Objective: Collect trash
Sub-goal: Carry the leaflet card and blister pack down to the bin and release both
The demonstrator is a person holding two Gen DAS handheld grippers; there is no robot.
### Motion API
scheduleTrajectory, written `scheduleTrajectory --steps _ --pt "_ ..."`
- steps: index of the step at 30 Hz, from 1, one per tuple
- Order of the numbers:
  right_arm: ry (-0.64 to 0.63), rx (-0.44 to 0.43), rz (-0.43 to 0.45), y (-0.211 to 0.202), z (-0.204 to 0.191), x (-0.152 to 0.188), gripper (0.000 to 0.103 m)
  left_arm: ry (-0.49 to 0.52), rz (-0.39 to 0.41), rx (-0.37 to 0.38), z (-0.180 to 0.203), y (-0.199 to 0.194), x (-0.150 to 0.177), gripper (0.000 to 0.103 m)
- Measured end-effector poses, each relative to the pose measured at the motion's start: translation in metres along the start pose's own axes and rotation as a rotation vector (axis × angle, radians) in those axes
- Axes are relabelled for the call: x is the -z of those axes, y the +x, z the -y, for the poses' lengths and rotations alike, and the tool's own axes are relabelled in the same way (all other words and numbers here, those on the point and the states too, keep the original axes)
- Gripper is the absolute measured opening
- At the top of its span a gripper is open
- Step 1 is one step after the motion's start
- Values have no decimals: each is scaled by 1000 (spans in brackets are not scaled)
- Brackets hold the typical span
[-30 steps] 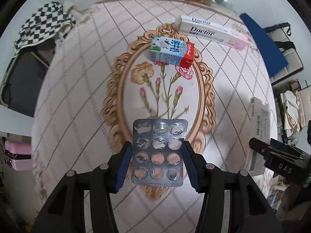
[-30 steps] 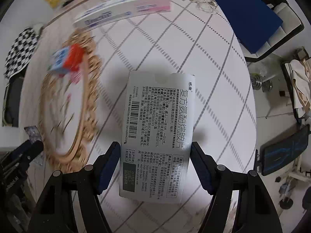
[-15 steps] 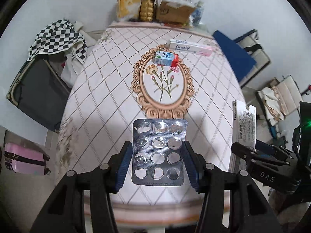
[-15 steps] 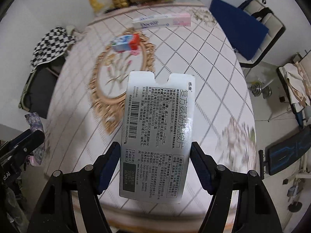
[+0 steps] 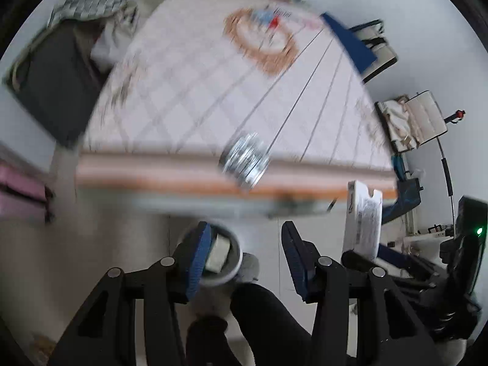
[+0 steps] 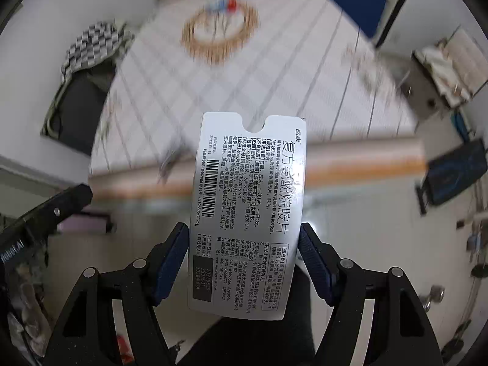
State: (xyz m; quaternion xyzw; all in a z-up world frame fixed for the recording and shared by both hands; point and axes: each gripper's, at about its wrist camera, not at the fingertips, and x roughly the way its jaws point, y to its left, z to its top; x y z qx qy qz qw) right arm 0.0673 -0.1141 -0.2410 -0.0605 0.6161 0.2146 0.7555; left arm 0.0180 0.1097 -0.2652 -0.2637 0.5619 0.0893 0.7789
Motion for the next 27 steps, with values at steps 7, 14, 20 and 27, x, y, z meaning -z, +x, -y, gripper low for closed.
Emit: scheduleTrajectory --steps 7,14,20,27 --pt "27 -4 -201 135 4 94 74 -155 -200 -55 -63 118 59 43" --pt "34 -20 -177 135 14 93 74 52 -56 -166 -15 89 0 95" --pt "35 -10 -64 79 30 10 74 241 -65 -144 36 96 -87 95" --pt "67 37 -48 79 52 -66 74 397 -267 -169 65 169 -118 94"
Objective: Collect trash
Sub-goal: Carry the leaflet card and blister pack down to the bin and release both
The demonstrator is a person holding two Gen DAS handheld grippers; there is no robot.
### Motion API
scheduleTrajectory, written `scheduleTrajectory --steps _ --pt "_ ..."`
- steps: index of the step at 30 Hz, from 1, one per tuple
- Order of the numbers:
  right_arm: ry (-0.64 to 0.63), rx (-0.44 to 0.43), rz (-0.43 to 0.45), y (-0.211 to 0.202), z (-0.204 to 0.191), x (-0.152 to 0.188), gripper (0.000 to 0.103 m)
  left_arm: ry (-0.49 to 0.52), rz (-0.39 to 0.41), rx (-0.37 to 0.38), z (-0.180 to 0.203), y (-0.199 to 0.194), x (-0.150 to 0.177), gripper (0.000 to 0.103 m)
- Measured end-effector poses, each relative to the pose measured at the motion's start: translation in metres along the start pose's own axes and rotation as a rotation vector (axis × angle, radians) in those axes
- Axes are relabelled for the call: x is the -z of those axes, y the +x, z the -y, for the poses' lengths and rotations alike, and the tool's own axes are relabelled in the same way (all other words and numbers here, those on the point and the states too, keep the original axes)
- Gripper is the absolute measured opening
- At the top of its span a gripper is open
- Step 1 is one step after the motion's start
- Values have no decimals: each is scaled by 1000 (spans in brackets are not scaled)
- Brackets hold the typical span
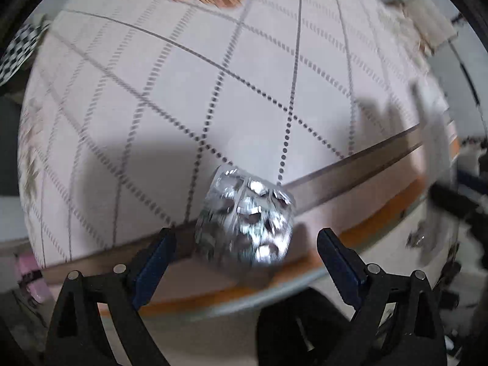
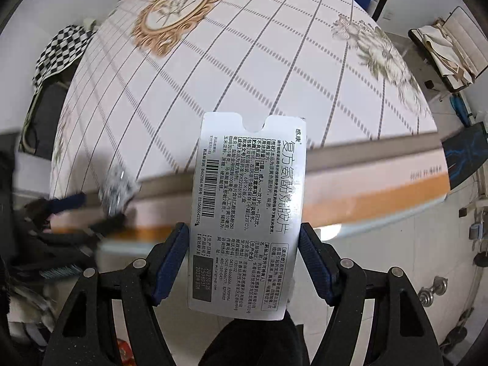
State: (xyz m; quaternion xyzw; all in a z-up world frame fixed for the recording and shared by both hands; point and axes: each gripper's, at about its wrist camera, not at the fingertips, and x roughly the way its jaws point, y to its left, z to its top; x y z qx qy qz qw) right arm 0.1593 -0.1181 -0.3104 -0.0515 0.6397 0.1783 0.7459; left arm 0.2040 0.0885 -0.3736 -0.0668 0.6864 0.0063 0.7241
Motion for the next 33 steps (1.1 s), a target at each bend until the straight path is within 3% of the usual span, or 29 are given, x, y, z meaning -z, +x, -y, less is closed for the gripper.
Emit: scheduleTrajectory --steps 7,14,20,27,33 --pt "-12 28 12 1 -1 -25 74 55 56 -65 18 -7 -12 60" --pt "-29 48 6 6 -2 -33 74 5 82 -83 10 -14 -1 58" --pt "-57 63 29 0 -13 -34 74 -110 181 -102 10 -49 24 58" --pt "-78 37 89 -27 -28 -20 74 -290 317 -93 8 -106 88 58" --pt "-91 -26 111 -48 -39 22 74 -400 349 -93 -1 -113 151 58"
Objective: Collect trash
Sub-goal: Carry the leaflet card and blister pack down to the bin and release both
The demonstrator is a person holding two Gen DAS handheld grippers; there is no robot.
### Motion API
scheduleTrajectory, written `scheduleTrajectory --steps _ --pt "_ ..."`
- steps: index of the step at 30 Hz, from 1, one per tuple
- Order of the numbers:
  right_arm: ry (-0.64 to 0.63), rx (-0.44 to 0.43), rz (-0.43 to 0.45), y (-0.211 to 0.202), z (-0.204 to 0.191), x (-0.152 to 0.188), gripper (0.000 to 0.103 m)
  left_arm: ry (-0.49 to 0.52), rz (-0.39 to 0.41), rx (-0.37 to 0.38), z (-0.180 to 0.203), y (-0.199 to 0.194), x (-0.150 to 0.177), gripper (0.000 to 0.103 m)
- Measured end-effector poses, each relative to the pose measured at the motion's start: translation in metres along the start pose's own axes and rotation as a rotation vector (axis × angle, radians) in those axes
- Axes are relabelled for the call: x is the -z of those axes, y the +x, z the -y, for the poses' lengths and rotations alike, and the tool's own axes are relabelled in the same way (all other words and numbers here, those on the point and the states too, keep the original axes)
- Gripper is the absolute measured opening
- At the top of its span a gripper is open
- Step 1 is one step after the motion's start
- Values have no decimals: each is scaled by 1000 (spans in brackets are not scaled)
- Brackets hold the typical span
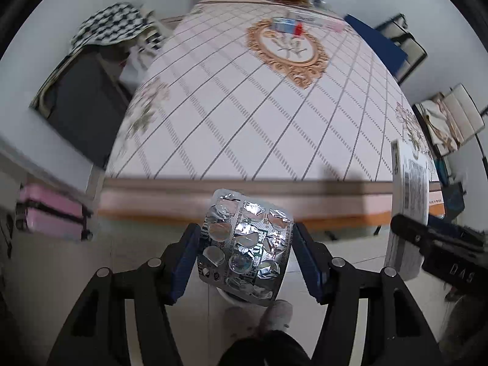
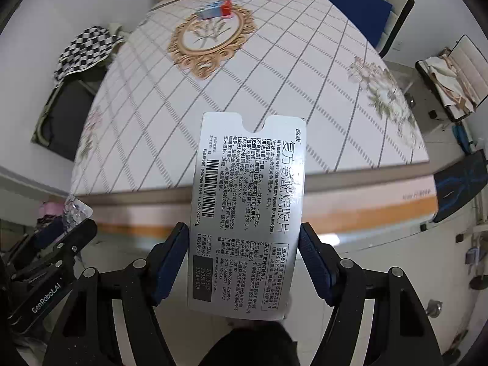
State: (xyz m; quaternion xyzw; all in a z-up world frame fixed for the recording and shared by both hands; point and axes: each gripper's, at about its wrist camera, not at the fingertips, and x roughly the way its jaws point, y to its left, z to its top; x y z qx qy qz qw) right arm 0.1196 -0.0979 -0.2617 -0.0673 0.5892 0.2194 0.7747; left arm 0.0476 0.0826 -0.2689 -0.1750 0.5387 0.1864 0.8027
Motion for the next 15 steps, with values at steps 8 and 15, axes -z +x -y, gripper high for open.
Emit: scheduleTrajectory --steps 8,15 --pt "-26 -47 -87 26 -12 96 74 -68 -135 4 -28 45 75 58" --pt "32 -70 -249 132 7 169 74 -69 -257 15 -40 147 121 58"
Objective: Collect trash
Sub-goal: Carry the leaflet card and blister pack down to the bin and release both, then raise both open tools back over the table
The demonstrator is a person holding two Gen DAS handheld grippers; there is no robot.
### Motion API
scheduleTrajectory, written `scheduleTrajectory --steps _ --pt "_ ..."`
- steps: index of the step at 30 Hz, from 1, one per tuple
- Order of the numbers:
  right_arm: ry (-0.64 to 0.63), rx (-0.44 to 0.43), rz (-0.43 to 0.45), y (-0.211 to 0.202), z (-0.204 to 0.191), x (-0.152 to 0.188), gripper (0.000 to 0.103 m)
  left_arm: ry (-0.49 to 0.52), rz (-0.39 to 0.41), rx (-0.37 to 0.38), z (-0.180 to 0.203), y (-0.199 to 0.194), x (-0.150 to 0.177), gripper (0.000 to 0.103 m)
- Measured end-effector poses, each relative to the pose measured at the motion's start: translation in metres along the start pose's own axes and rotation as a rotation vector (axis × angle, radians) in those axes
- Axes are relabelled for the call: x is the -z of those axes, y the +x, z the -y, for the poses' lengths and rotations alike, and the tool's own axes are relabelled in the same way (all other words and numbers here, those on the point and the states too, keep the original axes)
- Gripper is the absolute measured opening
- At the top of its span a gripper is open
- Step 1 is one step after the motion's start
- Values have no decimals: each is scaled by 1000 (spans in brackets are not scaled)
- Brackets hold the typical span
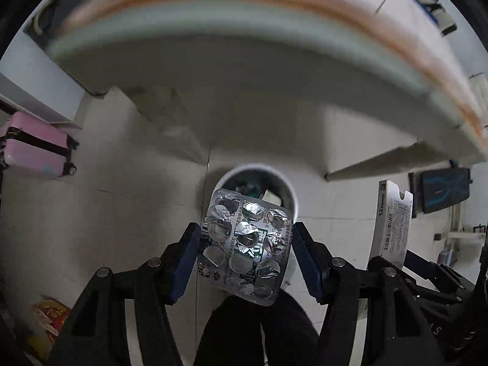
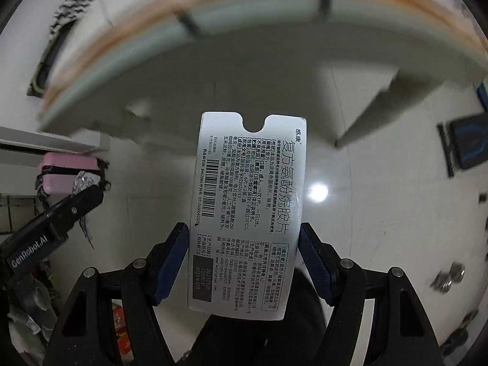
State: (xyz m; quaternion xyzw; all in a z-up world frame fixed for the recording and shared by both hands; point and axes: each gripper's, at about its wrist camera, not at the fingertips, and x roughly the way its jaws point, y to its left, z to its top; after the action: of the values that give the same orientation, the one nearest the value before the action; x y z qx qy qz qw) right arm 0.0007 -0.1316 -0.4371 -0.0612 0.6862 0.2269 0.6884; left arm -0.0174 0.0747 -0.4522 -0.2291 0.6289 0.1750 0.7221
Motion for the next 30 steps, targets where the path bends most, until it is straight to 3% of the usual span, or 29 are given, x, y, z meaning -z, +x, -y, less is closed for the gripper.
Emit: scheduleTrajectory --steps 4,10,12,14,16,18,23,26,30 --pt "13 -10 -45 66 16 6 74 10 -62 25 -5 65 0 58" --pt "8 -33 -85 163 34 1 75 -62 -204 164 -23 160 -5 60" --pt "21 -60 -100 193 40 -3 75 -82 -223 171 -31 179 -5 66" --pt "24 -74 -114 218 45 -7 75 -97 -230 167 -34 187 -3 93" --pt "30 -99 -123 238 50 -8 95 -98 -227 149 -37 186 -2 97" --pt "43 -147 -131 257 54 -9 101 -90 -221 121 -39 182 0 98" --pt "10 -119 -136 265 56 -6 101 -47 -158 6 -41 162 9 98" --pt "-35 -48 -123 249 49 -2 101 -21 -118 -65 -38 142 17 98" --pt "-87 39 -98 215 44 1 101 -14 -97 -90 -36 114 25 98"
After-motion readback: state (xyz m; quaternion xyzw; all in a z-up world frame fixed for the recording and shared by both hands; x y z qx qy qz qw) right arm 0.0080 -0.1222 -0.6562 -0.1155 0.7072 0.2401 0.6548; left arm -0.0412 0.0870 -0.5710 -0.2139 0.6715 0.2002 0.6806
